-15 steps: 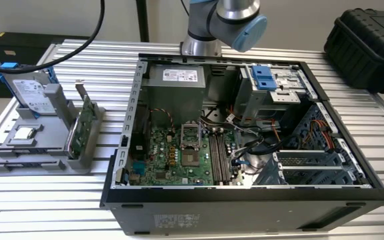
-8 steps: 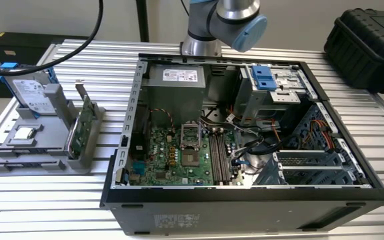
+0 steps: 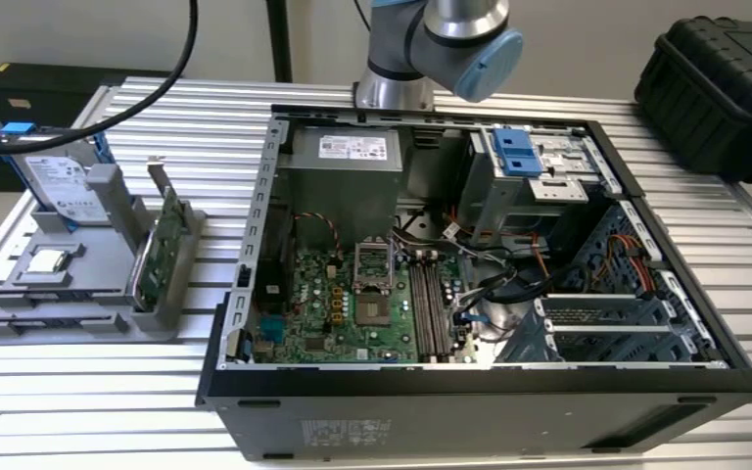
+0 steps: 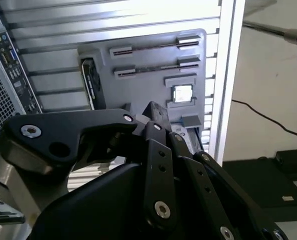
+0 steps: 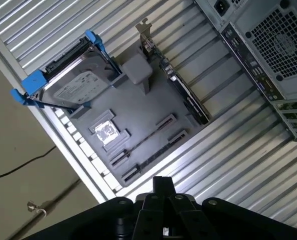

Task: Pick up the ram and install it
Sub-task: 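Pick up the ram and move it above insertion slot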

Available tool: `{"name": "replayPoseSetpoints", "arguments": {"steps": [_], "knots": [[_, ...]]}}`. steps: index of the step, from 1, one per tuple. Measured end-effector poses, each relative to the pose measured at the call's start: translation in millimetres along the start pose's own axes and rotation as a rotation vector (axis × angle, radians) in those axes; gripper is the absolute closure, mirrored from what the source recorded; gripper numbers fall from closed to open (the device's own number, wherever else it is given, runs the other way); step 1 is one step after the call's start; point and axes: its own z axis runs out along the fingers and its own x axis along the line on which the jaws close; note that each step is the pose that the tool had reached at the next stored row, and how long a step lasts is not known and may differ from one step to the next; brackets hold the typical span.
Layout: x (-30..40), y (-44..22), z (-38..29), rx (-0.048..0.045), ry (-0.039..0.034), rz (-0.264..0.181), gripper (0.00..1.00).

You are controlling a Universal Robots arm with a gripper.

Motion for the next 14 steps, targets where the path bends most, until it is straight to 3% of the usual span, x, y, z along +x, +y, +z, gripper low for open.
{"name": "replayPoseSetpoints", "arguments": {"steps": [14], "knots": [[0.0,0.0,0.1,0.0007,-0.0038,0.058,1.0]]}}
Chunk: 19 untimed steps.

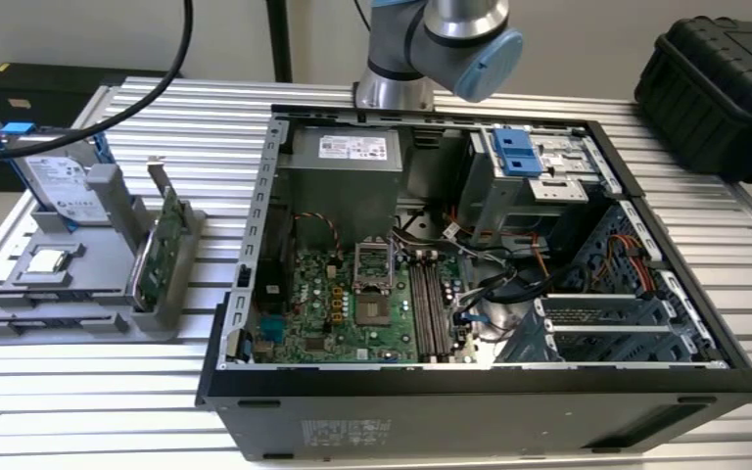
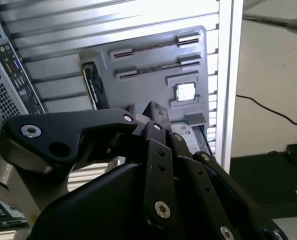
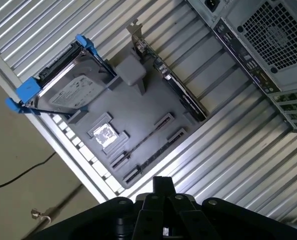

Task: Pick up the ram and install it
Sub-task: 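Pick up the ram and move it above insertion slot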

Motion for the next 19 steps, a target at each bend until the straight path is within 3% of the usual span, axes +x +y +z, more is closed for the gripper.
{"name": "replayPoseSetpoints", "arguments": {"steps": [19], "knots": [[0.1,-0.1,-0.1,-0.0003,-0.0053,0.106,1.0]]}}
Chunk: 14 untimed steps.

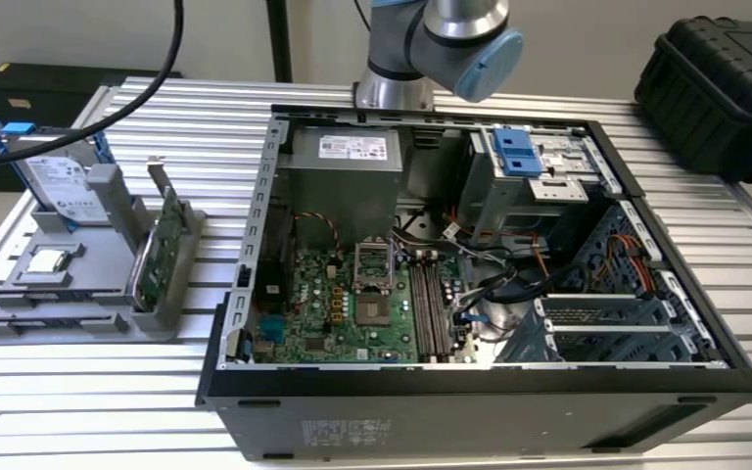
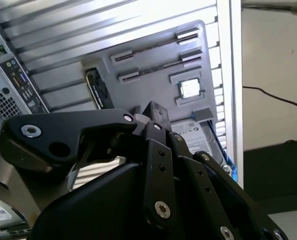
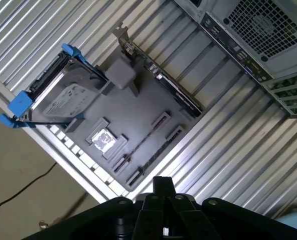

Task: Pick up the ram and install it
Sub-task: 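Pick up the ram and move it above insertion slot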

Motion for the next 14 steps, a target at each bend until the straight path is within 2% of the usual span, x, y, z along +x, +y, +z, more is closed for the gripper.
{"name": "replayPoseSetpoints", "arguments": {"steps": [14], "knots": [[0.1,-0.1,0.0,0.0,-0.0041,0.078,1.0]]}}
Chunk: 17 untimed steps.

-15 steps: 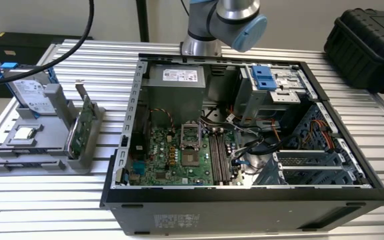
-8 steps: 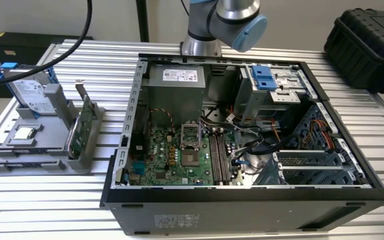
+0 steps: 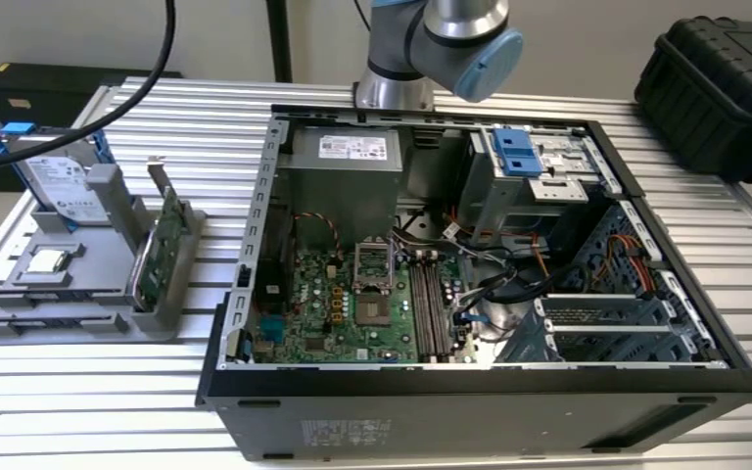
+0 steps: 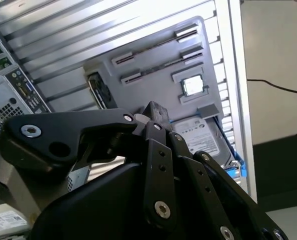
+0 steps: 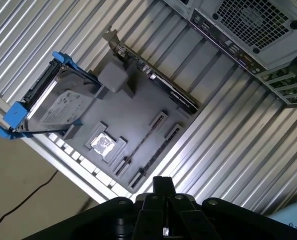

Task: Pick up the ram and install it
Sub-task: 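Pick up the ram and move it above insertion slot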

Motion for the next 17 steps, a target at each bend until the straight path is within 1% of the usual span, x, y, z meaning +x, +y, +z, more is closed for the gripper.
{"name": "replayPoseSetpoints", "arguments": {"steps": [17], "knots": [[0.1,-0.1,0.0,0.0006,-0.0054,0.088,1.0]]}}
